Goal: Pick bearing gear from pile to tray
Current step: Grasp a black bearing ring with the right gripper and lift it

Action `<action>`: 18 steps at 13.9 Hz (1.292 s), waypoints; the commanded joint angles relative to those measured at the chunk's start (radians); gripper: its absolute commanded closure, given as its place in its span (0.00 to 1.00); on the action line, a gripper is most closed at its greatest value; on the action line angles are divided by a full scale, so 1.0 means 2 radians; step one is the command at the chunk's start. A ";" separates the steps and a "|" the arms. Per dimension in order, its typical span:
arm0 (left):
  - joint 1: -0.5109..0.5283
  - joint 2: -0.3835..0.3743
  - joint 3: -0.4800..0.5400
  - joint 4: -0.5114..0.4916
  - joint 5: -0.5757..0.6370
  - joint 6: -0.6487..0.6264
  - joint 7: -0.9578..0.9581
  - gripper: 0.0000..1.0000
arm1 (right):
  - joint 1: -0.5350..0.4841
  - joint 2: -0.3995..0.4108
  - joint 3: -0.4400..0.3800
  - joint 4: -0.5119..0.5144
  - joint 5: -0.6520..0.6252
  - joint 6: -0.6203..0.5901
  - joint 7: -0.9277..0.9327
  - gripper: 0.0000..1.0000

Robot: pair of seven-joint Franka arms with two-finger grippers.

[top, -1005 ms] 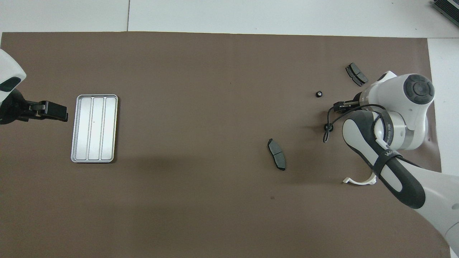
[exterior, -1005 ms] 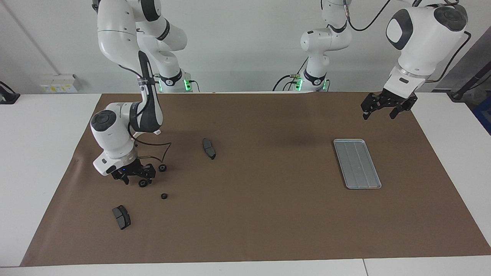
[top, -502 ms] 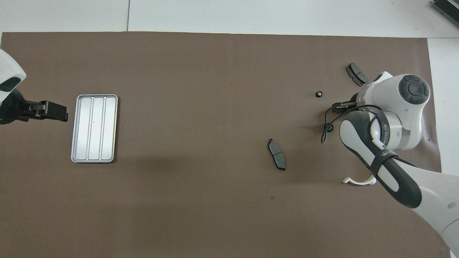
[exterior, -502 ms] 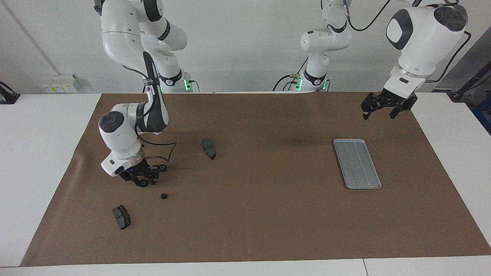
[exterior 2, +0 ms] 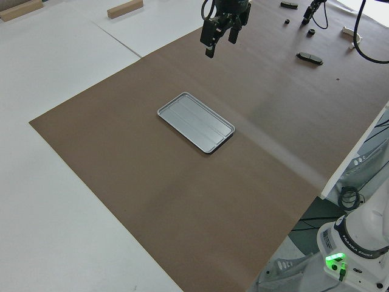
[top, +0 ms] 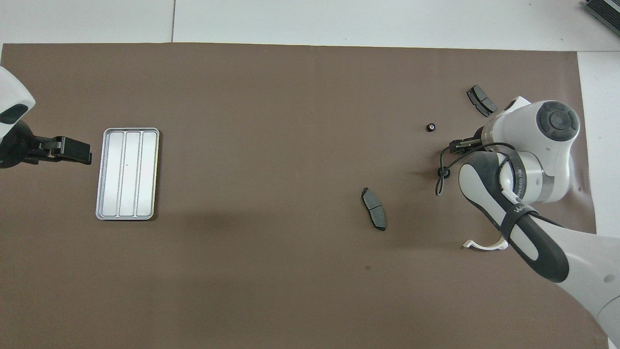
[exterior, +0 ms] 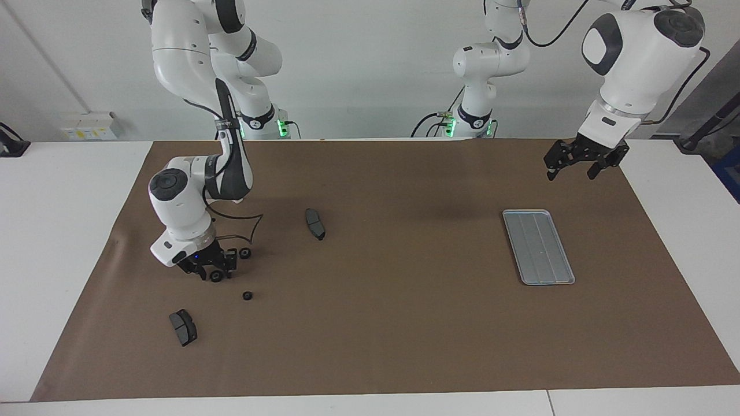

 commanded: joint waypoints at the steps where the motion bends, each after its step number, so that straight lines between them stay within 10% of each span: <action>1: 0.004 -0.011 -0.001 -0.008 0.005 -0.006 0.007 0.00 | -0.008 0.000 0.003 -0.002 -0.007 0.003 -0.011 0.36; 4: 0.004 -0.011 -0.001 -0.007 0.005 -0.006 0.007 0.00 | -0.009 0.001 0.003 -0.002 -0.006 0.003 -0.012 0.46; 8: 0.004 -0.011 -0.001 -0.008 0.005 -0.007 0.007 0.00 | -0.010 0.002 0.003 -0.001 -0.001 0.003 -0.011 1.00; 18: 0.004 -0.011 -0.001 -0.008 0.005 -0.006 0.007 0.00 | 0.000 -0.041 0.046 0.103 0.011 -0.178 0.077 1.00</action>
